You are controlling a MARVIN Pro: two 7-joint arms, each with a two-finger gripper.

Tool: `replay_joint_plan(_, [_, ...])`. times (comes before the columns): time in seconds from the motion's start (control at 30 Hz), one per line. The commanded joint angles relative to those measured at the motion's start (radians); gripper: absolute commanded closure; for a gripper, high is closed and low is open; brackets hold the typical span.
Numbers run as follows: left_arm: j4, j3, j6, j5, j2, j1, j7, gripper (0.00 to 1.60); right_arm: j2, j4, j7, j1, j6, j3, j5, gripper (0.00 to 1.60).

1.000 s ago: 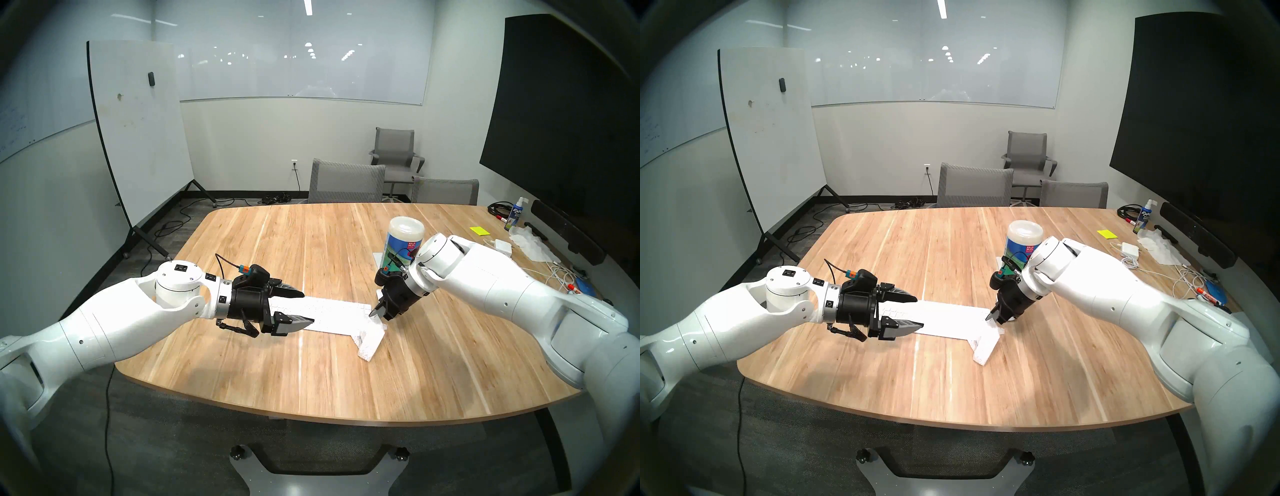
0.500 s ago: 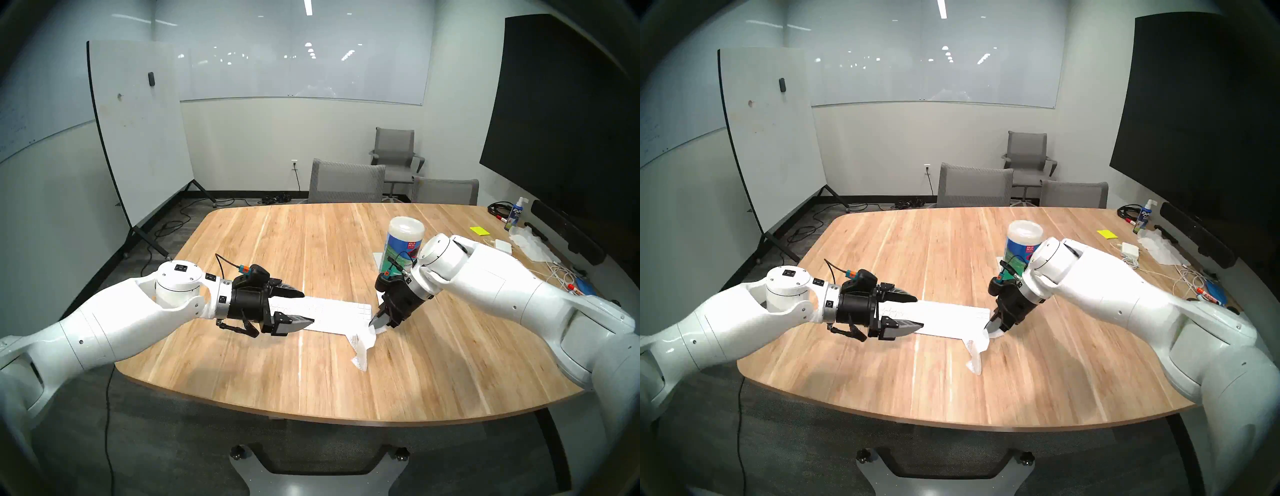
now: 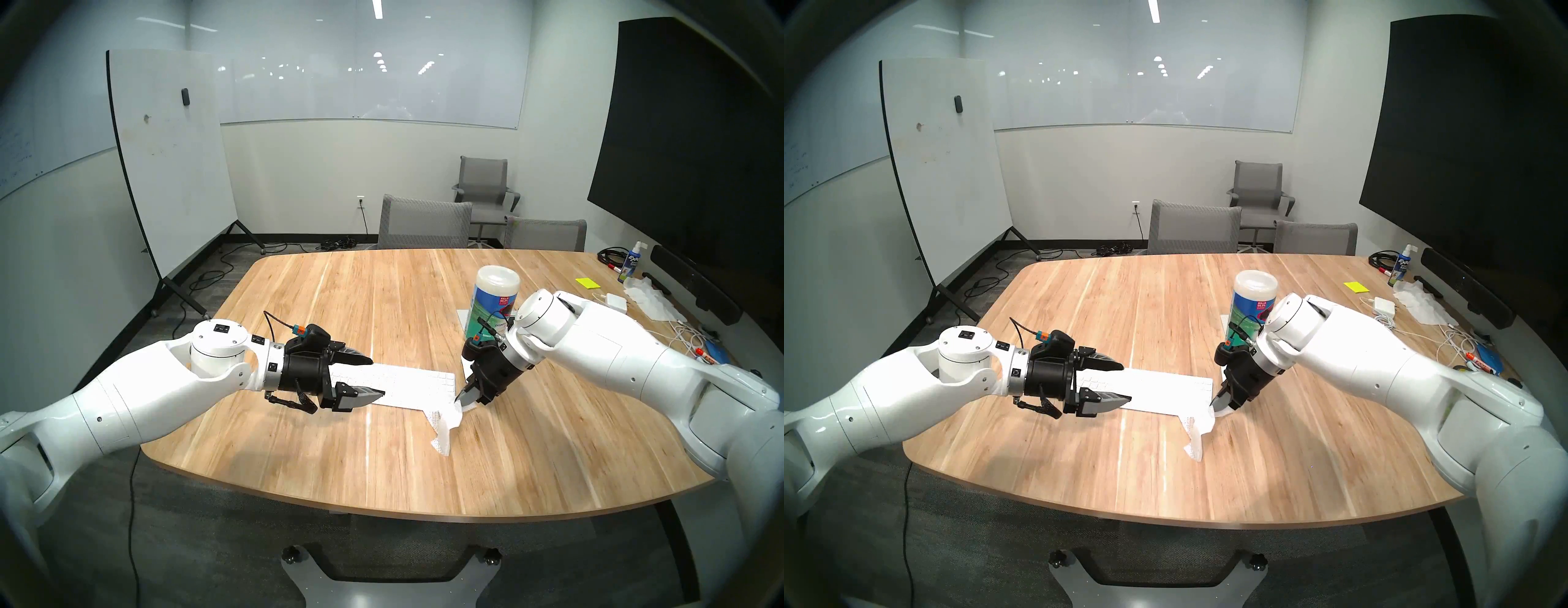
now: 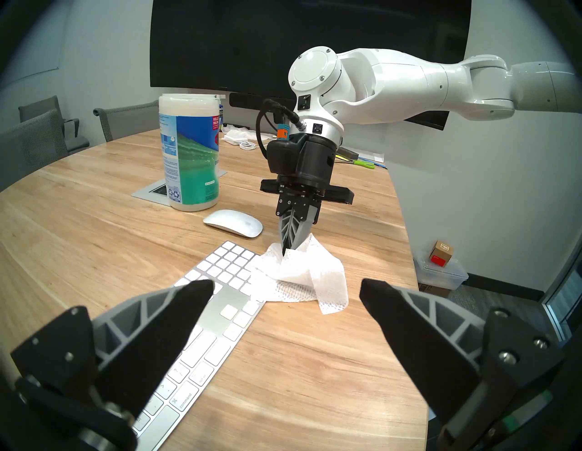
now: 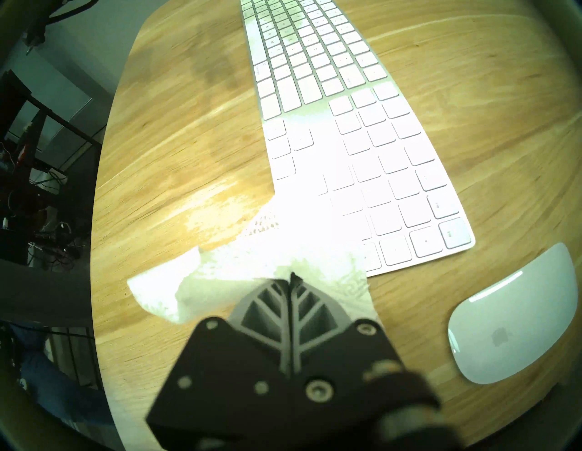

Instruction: Wipe the keyboards and mice with a disinfecting wipe, then set the wipe down

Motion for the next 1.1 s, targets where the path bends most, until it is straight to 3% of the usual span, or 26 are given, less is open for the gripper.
replay_joint_plan(0.0, [-0.013, -0.012, -0.002, -0.005, 0.001, -0.013, -0.001, 0.0, -0.032, 0.007, -0.039, -0.012, 0.01, 0.027, 0.024, 1.6])
replay_joint_plan(0.57, [-0.013, -0.012, -0.002, -0.005, 0.0, -0.013, -0.001, 0.0, -0.098, 0.016, -0.229, -0.069, 0.042, 0.1, 0.057, 1.6])
replay_joint_plan(1.07, [-0.013, -0.012, -0.002, -0.005, 0.0, -0.013, -0.001, 0.0, -0.134, 0.132, -0.283, -0.041, 0.014, 0.126, 0.045, 1.6])
